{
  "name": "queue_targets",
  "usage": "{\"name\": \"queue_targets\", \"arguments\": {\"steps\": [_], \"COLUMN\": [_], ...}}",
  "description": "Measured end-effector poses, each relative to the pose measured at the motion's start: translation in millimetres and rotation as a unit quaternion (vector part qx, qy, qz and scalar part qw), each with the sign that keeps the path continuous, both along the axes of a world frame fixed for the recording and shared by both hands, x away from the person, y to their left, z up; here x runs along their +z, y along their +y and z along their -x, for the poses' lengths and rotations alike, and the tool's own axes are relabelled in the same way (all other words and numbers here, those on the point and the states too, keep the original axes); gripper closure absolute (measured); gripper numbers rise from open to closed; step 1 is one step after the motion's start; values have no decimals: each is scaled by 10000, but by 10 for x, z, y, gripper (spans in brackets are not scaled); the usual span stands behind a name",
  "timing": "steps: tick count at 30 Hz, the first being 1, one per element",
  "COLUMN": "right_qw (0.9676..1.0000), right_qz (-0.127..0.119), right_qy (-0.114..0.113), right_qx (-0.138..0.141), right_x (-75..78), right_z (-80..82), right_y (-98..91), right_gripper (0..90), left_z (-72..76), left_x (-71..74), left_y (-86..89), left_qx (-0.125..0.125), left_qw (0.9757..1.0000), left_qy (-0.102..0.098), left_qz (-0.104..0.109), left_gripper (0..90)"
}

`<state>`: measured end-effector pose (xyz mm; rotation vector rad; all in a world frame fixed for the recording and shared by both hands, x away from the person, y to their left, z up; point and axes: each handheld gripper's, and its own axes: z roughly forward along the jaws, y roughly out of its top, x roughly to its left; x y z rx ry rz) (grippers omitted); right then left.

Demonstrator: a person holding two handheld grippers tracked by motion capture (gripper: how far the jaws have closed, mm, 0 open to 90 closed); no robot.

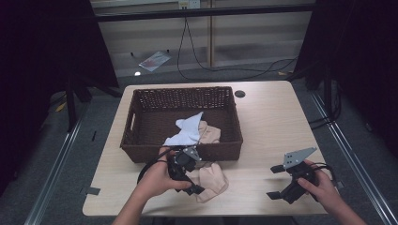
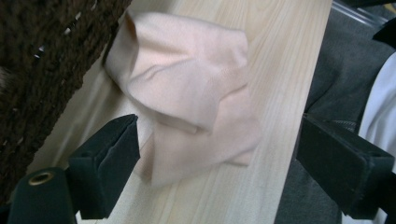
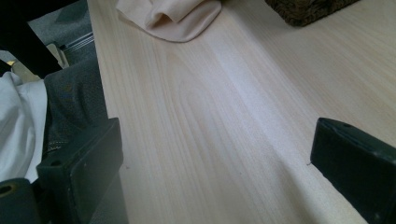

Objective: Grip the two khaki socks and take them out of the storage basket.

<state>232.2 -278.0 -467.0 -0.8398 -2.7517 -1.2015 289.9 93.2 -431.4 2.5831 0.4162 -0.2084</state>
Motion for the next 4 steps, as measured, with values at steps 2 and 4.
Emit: {"name": "queue_targets", "arguments": {"steps": [2,4], "right_qw": [10000,10000], "right_qz": [2,3], "right_qy": [-26,-22], "right_qx": [22,6], "right_x": [0,1], "right_z": [-1,1], "right_y": [-4,-3], "right_gripper": [24,24], "left_z": [8,18], "left_x": [-19,-56], "left_y": [-14,-49], "left_qx": [16,44], "left_qw": [10000,10000], "left_qy": [-21,-38], "left_qz": [-31,-42], "left_gripper": [138,149]}}
